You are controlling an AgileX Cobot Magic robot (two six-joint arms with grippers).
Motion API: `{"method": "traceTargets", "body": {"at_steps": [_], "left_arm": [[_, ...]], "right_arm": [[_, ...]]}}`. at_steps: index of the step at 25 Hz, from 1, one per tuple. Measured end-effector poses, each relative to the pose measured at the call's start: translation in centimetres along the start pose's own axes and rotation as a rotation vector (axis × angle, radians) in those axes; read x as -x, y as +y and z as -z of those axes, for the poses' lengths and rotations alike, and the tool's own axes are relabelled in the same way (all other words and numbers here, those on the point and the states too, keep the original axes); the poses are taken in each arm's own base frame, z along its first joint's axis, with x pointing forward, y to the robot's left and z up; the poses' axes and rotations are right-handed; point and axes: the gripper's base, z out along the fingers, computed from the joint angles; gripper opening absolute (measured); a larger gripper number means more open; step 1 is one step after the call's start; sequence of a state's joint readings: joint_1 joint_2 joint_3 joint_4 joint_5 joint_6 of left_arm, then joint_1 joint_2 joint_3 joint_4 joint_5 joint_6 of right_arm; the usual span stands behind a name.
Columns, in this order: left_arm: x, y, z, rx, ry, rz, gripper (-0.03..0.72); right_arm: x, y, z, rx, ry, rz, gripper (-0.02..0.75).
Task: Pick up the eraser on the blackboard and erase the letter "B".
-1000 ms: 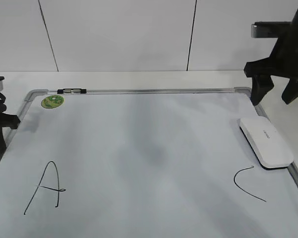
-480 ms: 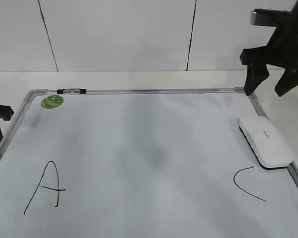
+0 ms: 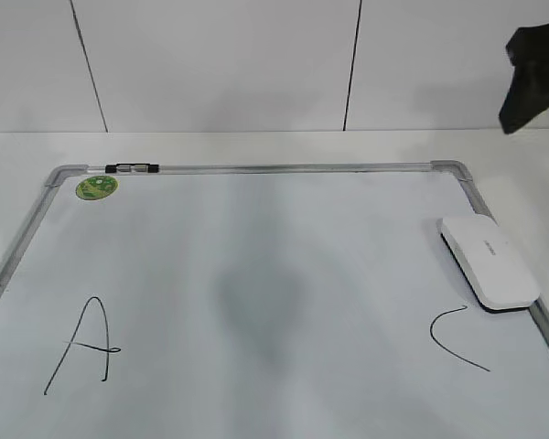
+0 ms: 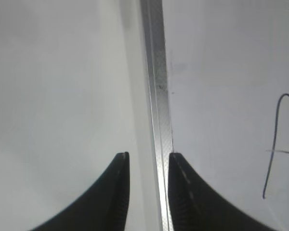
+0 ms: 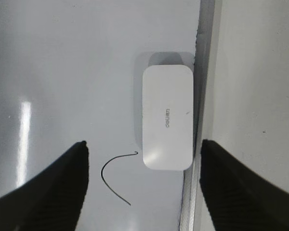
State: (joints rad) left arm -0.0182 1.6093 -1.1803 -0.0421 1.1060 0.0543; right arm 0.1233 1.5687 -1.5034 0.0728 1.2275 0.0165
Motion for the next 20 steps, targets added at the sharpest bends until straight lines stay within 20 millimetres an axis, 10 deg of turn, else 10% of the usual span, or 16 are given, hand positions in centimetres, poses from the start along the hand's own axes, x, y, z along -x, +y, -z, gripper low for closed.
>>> {"method": "traceTargets", "body": {"at_steps": [10,20], "left_arm": [[-5.9,-0.5,6.6,-0.003,-0.103,-0.007,0.221],[-17.5,-1.1,11.1,0.003,-0.388,-0.019,0.238]], "right_arm": [[-10.2,0.1,7.4,0.005,-0.142,0.027,0.552],[-22.4,-0.1,11.5,0.013,-0.382,0.045,0.552]]}}
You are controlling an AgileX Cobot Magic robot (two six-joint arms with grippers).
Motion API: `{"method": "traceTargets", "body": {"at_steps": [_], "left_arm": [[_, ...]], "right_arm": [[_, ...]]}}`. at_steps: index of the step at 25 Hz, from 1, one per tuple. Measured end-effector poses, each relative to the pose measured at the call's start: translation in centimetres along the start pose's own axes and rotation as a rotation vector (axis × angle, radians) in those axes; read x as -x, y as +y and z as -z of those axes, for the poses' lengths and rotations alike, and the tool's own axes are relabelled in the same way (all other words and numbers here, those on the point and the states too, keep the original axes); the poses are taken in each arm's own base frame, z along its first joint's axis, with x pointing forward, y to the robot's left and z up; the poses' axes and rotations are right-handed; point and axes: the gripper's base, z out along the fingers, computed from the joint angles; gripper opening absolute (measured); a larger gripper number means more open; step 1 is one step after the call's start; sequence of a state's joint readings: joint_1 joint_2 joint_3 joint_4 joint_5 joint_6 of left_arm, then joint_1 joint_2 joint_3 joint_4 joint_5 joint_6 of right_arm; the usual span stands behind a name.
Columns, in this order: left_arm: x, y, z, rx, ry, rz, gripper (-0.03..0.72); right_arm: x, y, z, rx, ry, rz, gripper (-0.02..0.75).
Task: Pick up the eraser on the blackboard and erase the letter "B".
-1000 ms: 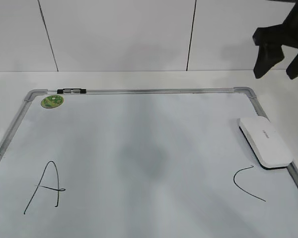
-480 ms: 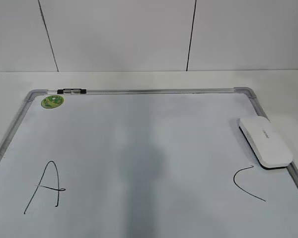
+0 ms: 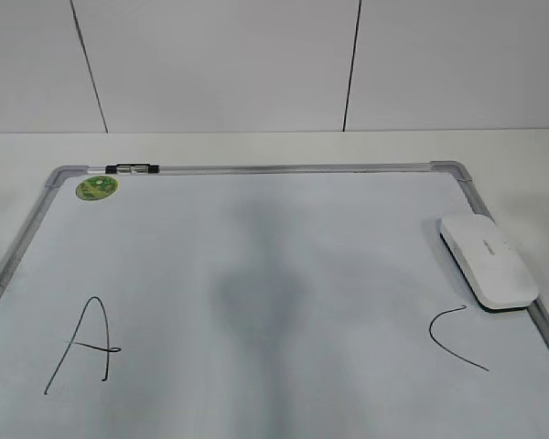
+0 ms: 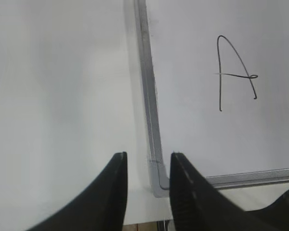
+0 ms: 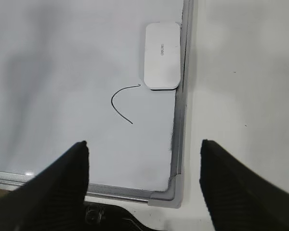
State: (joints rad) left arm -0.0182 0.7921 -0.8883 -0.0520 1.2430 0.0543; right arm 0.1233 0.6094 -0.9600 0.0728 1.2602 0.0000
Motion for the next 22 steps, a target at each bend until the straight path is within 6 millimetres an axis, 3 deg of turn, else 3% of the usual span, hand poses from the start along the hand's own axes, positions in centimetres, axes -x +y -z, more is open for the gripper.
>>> {"method": "traceTargets", "body": {"at_steps": [6,10,14,22], "left_arm": [[-6.1,-0.7,2.9,-0.026,-0.197,-0.003,0.252],[-8.9,-1.0,4.2,-0.041,-0.315,-0.009,0.345],[-10.9,-1.2,5.2,-0.043,-0.415,-0.017,0.396],[-14.2,-1.5,6.6,-0.056,-0.583,-0.035,0.400]], "right_arm": [[-5.0,0.0,0.9,0.002,-0.076,0.006,0.552],[-7.5,-0.1,0.8,0.004,-0.108,0.008,0.552],[-9.8,-0.2,0.1,0.005,-0.129,0.009,0.552],[-12.9,-0.3,-0.9,0.004,-0.181,0.031,0.552]]}}
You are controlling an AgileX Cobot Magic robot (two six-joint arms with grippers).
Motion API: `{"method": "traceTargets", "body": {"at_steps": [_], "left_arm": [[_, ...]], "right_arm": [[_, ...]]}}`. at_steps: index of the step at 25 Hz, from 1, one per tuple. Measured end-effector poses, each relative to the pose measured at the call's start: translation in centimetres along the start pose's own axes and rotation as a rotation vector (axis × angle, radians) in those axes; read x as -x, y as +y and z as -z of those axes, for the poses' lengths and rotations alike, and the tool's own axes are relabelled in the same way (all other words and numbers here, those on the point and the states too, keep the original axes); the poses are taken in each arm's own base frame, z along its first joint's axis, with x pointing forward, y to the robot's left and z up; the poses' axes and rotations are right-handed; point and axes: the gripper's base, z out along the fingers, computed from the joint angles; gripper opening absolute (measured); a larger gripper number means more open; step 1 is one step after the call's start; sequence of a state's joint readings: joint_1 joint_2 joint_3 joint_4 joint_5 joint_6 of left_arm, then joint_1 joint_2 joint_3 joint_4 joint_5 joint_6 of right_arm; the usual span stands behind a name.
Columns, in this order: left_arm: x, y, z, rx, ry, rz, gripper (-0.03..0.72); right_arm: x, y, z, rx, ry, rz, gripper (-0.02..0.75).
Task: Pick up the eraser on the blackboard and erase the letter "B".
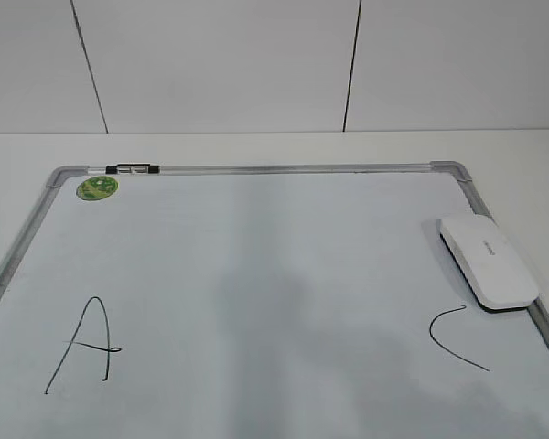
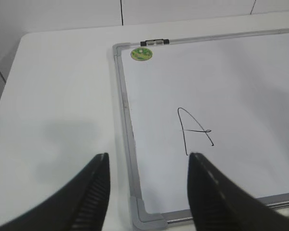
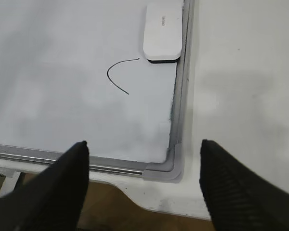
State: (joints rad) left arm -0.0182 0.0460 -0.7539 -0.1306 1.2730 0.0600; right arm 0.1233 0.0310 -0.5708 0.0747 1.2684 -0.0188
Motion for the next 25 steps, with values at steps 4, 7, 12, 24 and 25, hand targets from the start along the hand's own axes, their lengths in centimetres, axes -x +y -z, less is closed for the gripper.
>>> {"method": "traceTargets", "body": {"at_steps": [4,7,12,24,25], "left_arm": [[-1.1,0.0,-0.6,-0.009,0.014,0.002,0.400],[-2.0,0.1,-1.9,-0.019,0.071,0.012,0.400],[-3.2,0.2,-3.6,-0.024,0.141,0.024,0.400],[-2.7,0.5,-4.8,-0.002,0.036,0.024,0.400],[-2.7,0.6,-4.9,-0.002,0.033,0.024,0.400]], "right_arm": [[-0.8,0.0,-0.5,0.000,-0.014,0.002,0.552],[-0.7,-0.1,-0.4,-0.002,-0.034,0.005,0.552],[-0.6,-0.2,-0.6,-0.016,-0.055,0.009,0.552],[-0.6,-0.5,-1.3,-0.040,-0.077,0.016,0.552],[-0.6,-0.5,-1.3,-0.040,-0.077,0.016,0.552]]}}
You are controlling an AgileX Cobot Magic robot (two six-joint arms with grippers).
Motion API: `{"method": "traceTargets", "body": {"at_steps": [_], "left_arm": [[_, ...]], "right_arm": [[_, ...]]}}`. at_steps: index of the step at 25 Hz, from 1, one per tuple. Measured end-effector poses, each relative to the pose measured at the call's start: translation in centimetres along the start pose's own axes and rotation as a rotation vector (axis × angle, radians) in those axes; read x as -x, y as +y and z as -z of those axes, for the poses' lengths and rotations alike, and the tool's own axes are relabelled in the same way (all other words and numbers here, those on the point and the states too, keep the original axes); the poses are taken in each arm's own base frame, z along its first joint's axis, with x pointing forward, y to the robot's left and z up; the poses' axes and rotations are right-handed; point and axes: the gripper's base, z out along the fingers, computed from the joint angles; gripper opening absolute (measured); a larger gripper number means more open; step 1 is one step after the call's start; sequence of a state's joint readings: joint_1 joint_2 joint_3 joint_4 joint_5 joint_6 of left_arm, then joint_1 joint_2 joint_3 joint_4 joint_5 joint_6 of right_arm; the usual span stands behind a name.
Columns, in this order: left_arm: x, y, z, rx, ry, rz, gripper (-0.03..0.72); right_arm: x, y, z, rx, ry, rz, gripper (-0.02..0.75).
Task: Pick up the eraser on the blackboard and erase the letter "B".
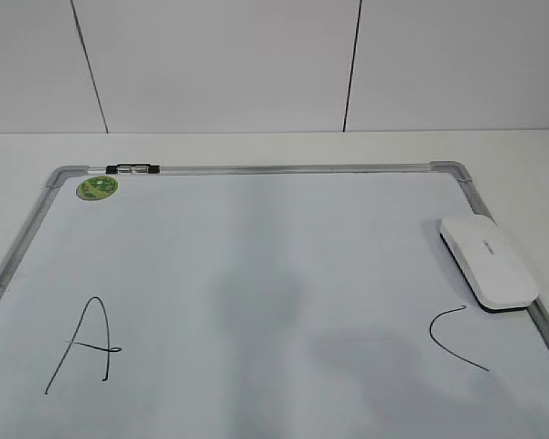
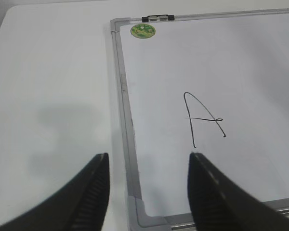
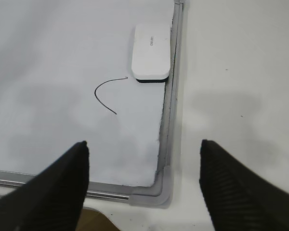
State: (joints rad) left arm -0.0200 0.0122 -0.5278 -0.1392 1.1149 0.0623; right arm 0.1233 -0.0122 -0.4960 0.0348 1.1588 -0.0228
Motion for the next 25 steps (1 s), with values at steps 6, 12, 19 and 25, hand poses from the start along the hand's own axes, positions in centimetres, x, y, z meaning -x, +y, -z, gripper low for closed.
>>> {"method": "traceTargets", "body": {"at_steps": [6,12,19,25], "left_arm": [[-0.06,0.02,-0.09,-0.001,0.002,0.003,0.400],[-0.03,0.02,-0.10,0.001,0.000,0.004,0.400],[-0.01,0.03,-0.10,0.003,-0.003,0.004,0.400],[-0.01,0.03,-0.10,0.003,-0.003,0.006,0.400]], "right_arm": [[0.02,-0.44,0.01,-0.048,-0.001,0.021,0.552],[0.02,-0.59,0.04,-0.065,-0.005,0.029,0.552],[0.01,-0.59,0.08,-0.065,-0.011,0.029,0.551],[0.01,-0.59,0.08,-0.065,-0.011,0.029,0.551]]}}
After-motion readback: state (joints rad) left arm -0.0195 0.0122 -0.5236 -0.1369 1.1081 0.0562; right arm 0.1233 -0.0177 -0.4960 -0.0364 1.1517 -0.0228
